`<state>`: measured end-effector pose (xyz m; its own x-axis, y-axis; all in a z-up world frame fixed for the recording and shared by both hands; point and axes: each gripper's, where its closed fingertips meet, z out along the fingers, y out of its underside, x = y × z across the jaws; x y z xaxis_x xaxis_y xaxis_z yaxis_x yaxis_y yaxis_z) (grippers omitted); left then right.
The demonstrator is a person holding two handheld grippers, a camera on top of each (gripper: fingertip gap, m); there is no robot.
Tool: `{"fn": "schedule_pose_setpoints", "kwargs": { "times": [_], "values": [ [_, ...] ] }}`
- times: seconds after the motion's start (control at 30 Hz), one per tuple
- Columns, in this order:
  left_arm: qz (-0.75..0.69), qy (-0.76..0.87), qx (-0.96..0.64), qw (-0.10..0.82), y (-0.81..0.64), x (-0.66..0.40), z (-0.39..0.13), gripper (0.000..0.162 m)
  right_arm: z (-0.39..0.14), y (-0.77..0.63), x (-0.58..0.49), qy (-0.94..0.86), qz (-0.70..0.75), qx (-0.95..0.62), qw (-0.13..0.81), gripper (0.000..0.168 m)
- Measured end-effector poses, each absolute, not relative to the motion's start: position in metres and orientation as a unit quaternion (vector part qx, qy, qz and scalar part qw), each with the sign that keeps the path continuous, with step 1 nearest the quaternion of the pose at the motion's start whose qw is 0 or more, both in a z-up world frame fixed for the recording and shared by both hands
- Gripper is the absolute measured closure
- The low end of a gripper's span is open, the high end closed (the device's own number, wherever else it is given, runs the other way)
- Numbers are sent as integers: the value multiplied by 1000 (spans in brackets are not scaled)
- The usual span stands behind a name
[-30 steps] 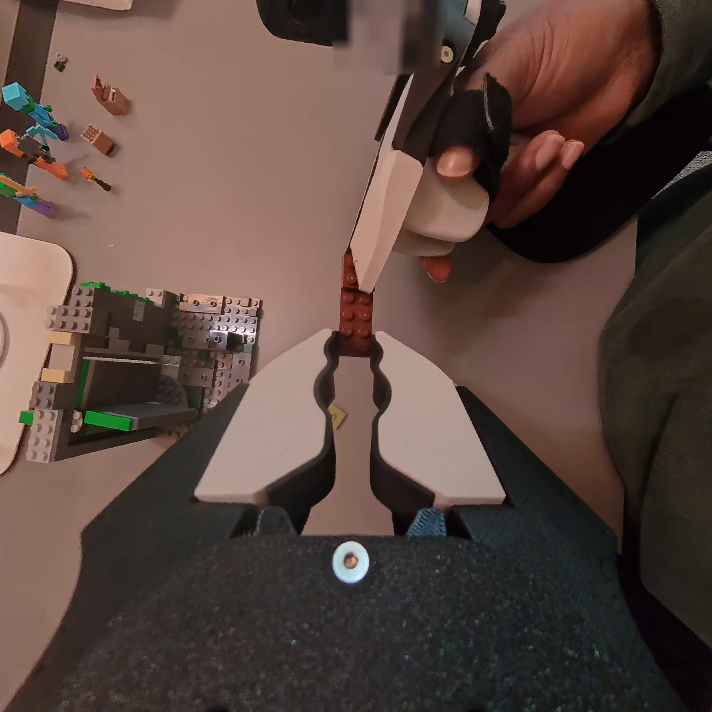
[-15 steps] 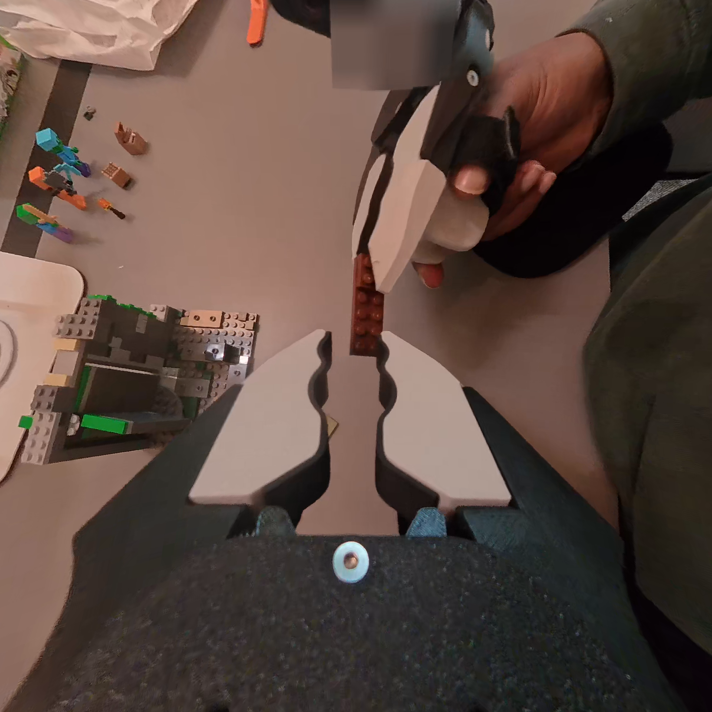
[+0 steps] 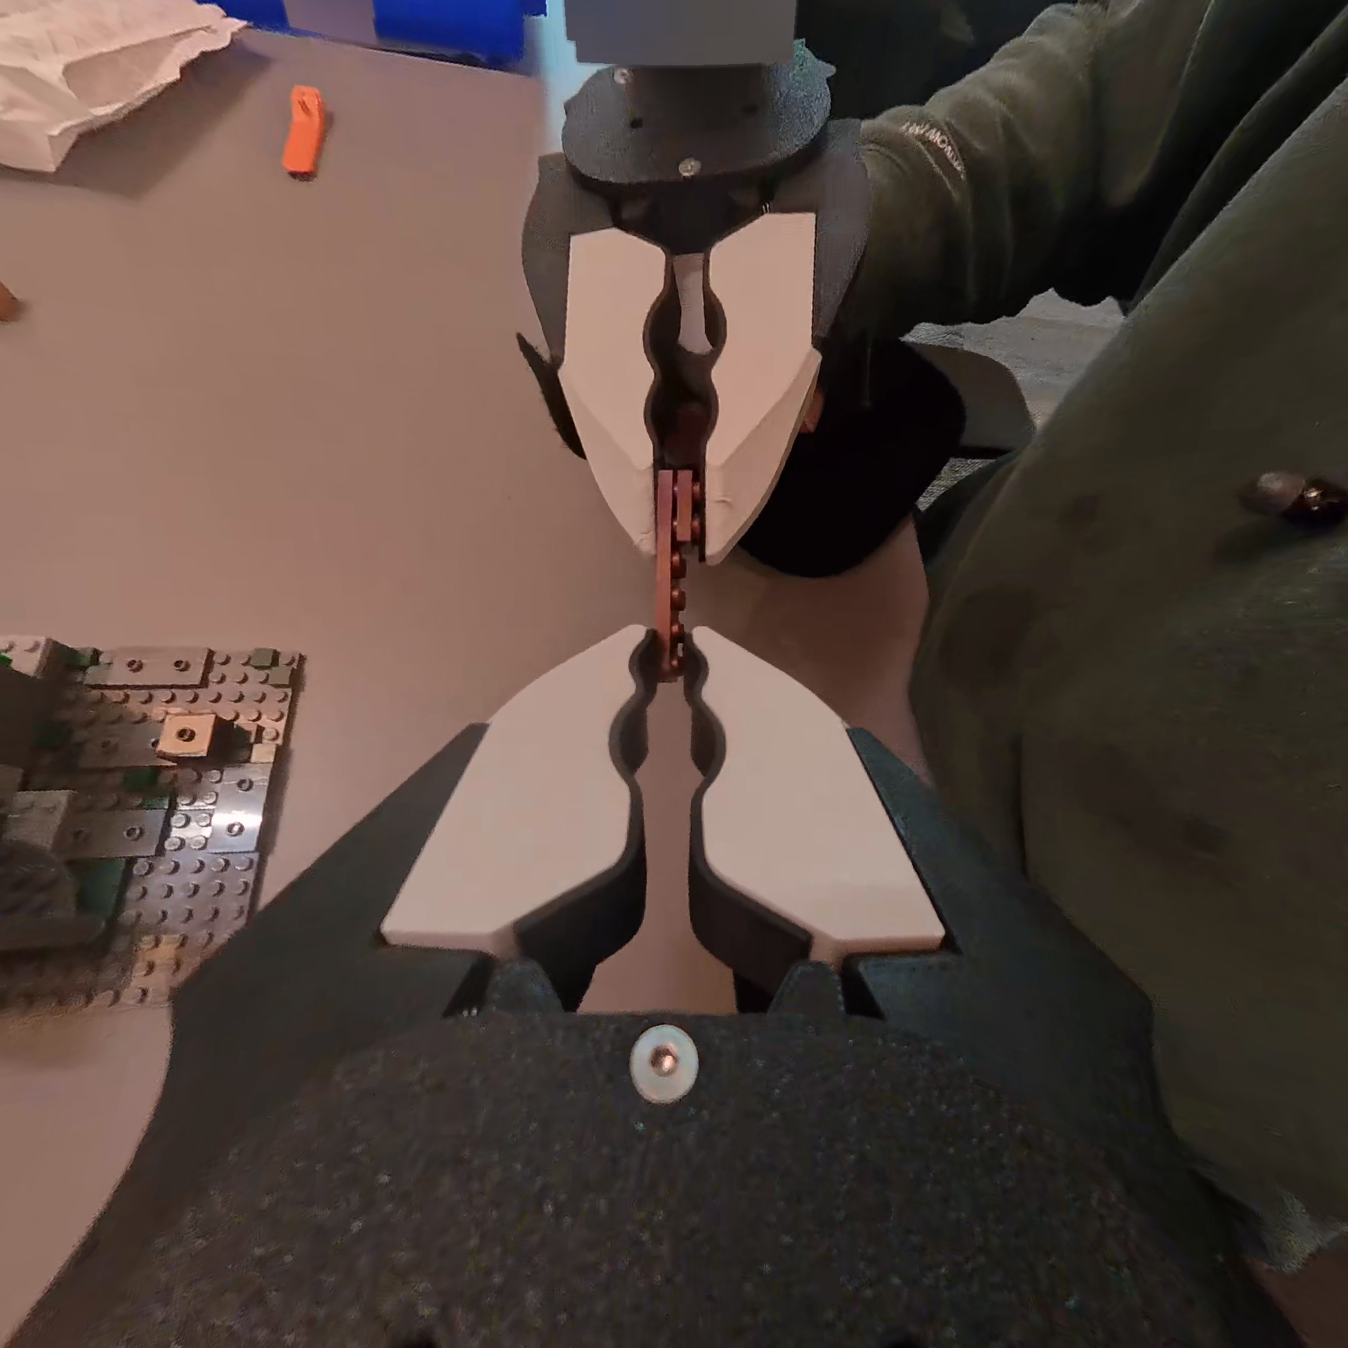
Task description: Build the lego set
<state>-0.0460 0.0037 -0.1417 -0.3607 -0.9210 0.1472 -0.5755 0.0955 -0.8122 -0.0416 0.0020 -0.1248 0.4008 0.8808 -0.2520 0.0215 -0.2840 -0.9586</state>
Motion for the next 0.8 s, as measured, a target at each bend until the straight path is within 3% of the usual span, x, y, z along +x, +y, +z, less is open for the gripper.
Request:
{"fn": "schedule_pose_setpoints", "kwargs": {
  "times": [0.8],
  "values": [
    [-375, 739, -515, 218, -7, -51, -155, 157, -133, -8, -48, -361, 411, -664, 509, 160]
  ]
}}
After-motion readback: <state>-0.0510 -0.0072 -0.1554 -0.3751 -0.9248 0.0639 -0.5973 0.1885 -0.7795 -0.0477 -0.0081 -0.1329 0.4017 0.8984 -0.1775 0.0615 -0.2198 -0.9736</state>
